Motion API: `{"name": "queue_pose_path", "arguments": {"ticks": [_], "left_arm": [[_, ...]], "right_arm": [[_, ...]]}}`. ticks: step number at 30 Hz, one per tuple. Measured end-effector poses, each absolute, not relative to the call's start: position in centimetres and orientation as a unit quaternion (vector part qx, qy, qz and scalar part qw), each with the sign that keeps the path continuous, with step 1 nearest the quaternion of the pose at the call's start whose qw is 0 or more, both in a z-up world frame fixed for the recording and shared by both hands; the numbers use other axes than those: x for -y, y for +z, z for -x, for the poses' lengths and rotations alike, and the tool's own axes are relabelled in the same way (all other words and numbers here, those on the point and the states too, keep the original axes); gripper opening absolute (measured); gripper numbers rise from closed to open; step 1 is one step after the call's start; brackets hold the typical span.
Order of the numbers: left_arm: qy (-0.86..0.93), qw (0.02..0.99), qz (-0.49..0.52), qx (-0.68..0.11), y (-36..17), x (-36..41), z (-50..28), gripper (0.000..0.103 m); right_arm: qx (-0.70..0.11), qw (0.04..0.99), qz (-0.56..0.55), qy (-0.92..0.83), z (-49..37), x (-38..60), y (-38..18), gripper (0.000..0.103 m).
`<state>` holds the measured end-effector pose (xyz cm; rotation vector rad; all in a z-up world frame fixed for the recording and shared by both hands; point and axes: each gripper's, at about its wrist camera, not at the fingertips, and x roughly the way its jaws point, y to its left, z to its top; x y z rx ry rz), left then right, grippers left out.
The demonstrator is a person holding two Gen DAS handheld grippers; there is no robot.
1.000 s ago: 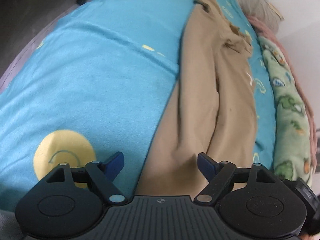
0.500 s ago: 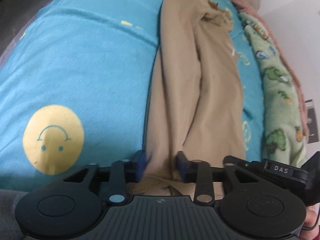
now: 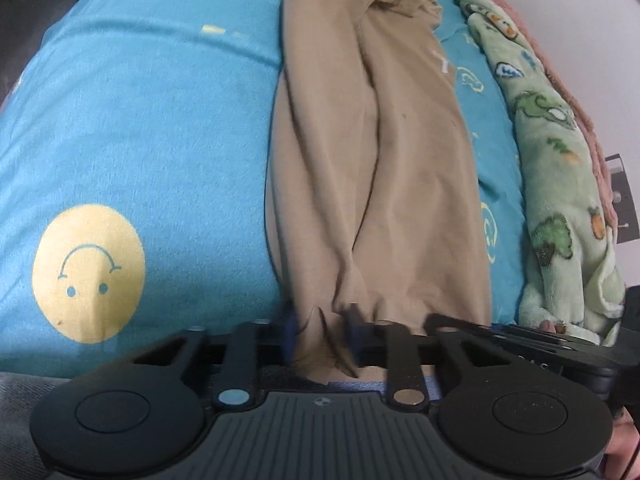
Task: Fold clothes
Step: 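Grasp the strip hem with both grippers and fold it toward the collar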
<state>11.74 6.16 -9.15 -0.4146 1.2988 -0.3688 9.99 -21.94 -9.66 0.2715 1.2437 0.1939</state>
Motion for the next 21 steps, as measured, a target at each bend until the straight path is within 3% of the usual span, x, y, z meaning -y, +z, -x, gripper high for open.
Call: {"name": "queue_pose_path", "arguments": {"ticks": [13,21], "left_arm": [[-0.211,0.820,0.318,-0.426,1.7,-10.2,-6.4,0.013],[-0.220,0.825,0.331,-0.401,3.8,-10.4,4.7,0.010]], "right_arm": [[-0.384,0.889,-0.240,0.073,-3.1,26.7,3.2,0.008],[-0.324,0.905,-0.252,0.113,7.3,28.5,5.1,0.008]]}}
